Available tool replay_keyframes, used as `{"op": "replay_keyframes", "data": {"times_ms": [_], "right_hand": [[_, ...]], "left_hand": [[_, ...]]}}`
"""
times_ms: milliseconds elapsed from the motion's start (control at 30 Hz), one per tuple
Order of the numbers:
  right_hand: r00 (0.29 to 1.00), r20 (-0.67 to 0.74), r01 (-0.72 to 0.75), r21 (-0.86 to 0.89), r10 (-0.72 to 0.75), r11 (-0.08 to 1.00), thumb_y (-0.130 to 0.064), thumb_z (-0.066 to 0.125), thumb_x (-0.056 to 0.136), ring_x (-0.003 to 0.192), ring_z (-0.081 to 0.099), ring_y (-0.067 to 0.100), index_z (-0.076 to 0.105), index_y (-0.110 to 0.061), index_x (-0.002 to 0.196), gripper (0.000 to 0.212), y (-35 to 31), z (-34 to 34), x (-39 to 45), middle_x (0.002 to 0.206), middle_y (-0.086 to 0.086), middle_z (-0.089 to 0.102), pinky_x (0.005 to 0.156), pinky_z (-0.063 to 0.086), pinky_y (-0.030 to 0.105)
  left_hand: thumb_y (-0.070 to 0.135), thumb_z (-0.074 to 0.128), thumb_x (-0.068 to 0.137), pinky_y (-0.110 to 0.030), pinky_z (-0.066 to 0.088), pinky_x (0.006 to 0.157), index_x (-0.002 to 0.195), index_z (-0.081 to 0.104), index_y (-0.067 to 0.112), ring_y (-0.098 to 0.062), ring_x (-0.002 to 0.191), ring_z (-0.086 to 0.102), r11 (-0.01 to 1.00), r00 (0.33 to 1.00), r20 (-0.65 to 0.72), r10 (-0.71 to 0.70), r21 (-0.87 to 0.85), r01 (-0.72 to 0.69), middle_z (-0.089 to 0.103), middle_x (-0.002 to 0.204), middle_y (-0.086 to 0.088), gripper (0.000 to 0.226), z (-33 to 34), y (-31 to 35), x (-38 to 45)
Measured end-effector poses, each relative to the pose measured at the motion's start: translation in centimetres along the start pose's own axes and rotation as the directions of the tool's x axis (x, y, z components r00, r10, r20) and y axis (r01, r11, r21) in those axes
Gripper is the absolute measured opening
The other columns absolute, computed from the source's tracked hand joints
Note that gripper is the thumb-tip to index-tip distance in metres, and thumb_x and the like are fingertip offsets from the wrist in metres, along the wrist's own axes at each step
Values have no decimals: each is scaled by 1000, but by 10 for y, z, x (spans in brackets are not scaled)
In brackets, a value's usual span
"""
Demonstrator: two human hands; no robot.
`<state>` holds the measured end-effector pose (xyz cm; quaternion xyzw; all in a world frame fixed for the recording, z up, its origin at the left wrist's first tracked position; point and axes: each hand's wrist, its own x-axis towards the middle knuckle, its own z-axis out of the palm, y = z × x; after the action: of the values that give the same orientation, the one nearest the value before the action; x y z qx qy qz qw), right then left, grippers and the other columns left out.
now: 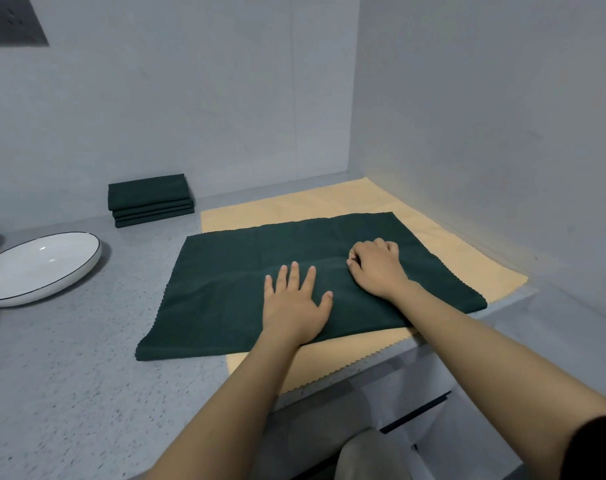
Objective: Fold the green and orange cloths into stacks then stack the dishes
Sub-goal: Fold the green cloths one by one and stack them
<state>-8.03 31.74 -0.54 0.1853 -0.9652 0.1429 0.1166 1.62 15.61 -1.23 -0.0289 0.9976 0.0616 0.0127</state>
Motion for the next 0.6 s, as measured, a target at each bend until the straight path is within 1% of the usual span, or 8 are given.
{"op": "replay_keyframes", "data": {"times_ms": [67,133,267,367,400,467,534,601], "right_hand": [[1000,3,1,3,-1,1000,-31,41,95,104,43,20,47,-23,87,13,8,-3,-1,92,-5,52,97,20,33],[999,0,-40,-16,40,999,-34,41,97,104,43,21,48,-20,85,19,15,-6,0,92,-4,54,97,20,34],[994,-14,-109,-114,108,987,-40,39,98,105,44,22,50,-20,86,26,17,-9,1,93,-4,56,98,20,37],[997,-37,-79,-255,72,964,-36,41,97,113,42,23,55,-20,103,22,4,-13,-1,112,-1,54,105,17,38],[998,-59,-52,-252,38,966,-32,42,97,116,41,23,55,-21,110,22,-4,-13,-5,117,-1,53,106,16,38],[997,-74,19,-118,-28,993,-26,41,97,120,42,22,57,-21,118,27,-23,-11,-18,123,-2,56,105,20,35],[998,1,59,58,-59,997,-25,38,99,127,41,20,55,-20,128,34,-37,-8,-36,133,-1,55,106,26,33],[991,116,60,81,-69,995,-31,31,101,140,28,16,41,-23,141,42,-37,-6,-54,149,-3,38,114,19,32]], "left_hand": [[60,12,95,-45,-9,118,153,-1,30,-21,147,-10,1000,1000,-10,-4,1,4,-7,160,-3,66,0,1,0],[60,11,95,-45,-8,118,153,-1,30,-21,147,-9,1000,1000,-17,-5,5,5,-6,160,-3,66,0,2,-1],[60,11,95,-45,-8,118,153,-1,30,-20,147,-9,1000,1000,-16,-7,2,7,-6,160,-2,66,0,2,-2],[59,11,96,-44,-9,118,153,0,30,-20,147,-9,1000,1000,-13,-5,-4,5,-6,160,-2,65,0,2,-1],[58,11,96,-45,-8,118,153,0,29,-20,147,-9,1000,1000,-15,-6,-4,5,-6,160,-2,64,0,2,-2],[53,12,98,-45,-7,119,153,0,29,-21,147,-8,1000,1000,-28,-3,-9,2,-5,161,-3,61,-1,2,-2],[49,12,99,-45,-6,119,153,0,29,-21,147,-7,1000,999,-32,-3,-14,3,-5,161,-3,59,-1,1,-1],[47,13,99,-45,-6,119,153,0,28,-21,147,-7,1000,1000,-30,-2,-15,2,-5,161,-3,58,-1,1,-1]]}}
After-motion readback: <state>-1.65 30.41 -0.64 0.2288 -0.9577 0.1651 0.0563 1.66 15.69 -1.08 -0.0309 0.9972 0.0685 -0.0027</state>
